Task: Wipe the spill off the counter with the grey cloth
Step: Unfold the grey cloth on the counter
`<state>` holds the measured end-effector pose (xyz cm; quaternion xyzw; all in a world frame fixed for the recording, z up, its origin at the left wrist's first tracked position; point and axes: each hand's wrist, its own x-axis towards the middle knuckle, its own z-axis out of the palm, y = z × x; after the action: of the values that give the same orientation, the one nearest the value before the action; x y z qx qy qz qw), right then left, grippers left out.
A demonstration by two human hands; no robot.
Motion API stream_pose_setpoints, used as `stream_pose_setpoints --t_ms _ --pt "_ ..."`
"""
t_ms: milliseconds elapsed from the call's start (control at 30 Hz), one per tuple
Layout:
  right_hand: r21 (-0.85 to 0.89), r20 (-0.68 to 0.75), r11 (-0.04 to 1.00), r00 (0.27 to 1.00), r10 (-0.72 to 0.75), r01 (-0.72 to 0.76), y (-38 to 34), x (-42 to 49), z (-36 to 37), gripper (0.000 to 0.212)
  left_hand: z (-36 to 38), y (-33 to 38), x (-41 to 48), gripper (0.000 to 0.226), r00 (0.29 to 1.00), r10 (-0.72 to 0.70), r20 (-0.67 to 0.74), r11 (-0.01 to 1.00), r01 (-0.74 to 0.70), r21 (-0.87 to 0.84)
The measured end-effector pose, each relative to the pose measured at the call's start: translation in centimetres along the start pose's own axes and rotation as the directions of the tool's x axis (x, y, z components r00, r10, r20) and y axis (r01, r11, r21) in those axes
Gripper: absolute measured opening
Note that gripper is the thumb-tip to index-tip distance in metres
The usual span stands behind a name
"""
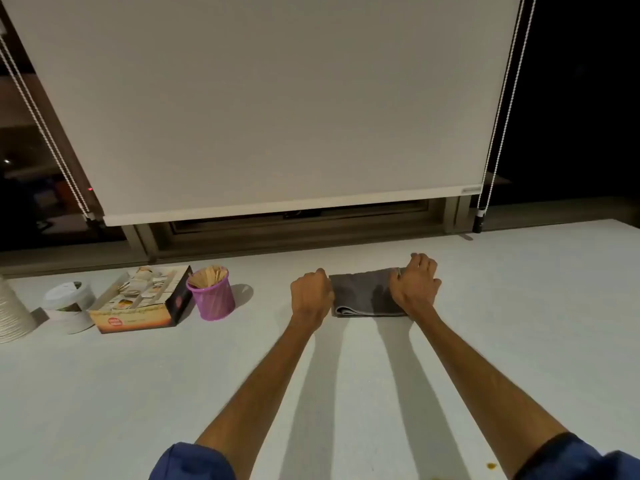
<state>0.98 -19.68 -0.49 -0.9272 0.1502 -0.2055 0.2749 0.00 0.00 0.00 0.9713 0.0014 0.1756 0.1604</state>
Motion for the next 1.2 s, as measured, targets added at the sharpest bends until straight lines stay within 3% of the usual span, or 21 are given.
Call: stream_pose_setpoints --t_ms 100,200,267,467,700,900,1033,1200 --pt "-0.069 0.044 0.993 0.994 0.103 -0.1 1.3 0.0 0.6 0.054 1.5 0.7 -0.1 0.039 0.987 -0.157 0.03 0.975 0.16 -0.156" --pt "-0.114 0.108 0.98 0.979 0.173 -0.16 2.4 -0.2 1.6 0.051 2.9 1.1 -0.1 0.053 0.953 -0.239 0.188 0.954 0.267 -0.138" --pt "-0.134 0.112 0.976 0.976 0.185 -0.17 2.7 -0.2 2.0 0.051 3.6 0.9 -0.1 0.057 0.934 -0.25 0.255 0.947 0.291 -0.138" --pt "-0.195 0.166 0.96 0.958 0.233 -0.2 2.3 0.3 2.2 0.057 4.0 1.3 -0.3 0.049 0.941 -0.214 0.263 0.934 0.276 -0.228" --pt "-0.017 0.172 0.962 0.947 0.272 -0.273 1.8 0.6 2.5 0.034 3.5 1.7 -0.2 0.037 0.939 -0.198 0.281 0.853 0.306 -0.423" --pt "0.152 0.132 0.943 0.952 0.278 -0.296 1.1 0.0 1.7 0.036 2.4 1.6 -0.6 0.032 0.924 -0.192 0.331 0.69 0.367 -0.624" --pt "0.259 0.113 0.932 0.966 0.233 -0.255 -0.7 -1.4 0.3 0.036 -0.1 1.5 -1.6 0.03 0.942 -0.197 0.273 0.675 0.332 -0.659" --pt "0.264 0.125 0.931 0.966 0.227 -0.253 -3.8 -4.5 -1.8 0.038 -4.5 -0.5 -4.1 0.031 0.95 -0.225 0.216 0.662 0.312 -0.682"
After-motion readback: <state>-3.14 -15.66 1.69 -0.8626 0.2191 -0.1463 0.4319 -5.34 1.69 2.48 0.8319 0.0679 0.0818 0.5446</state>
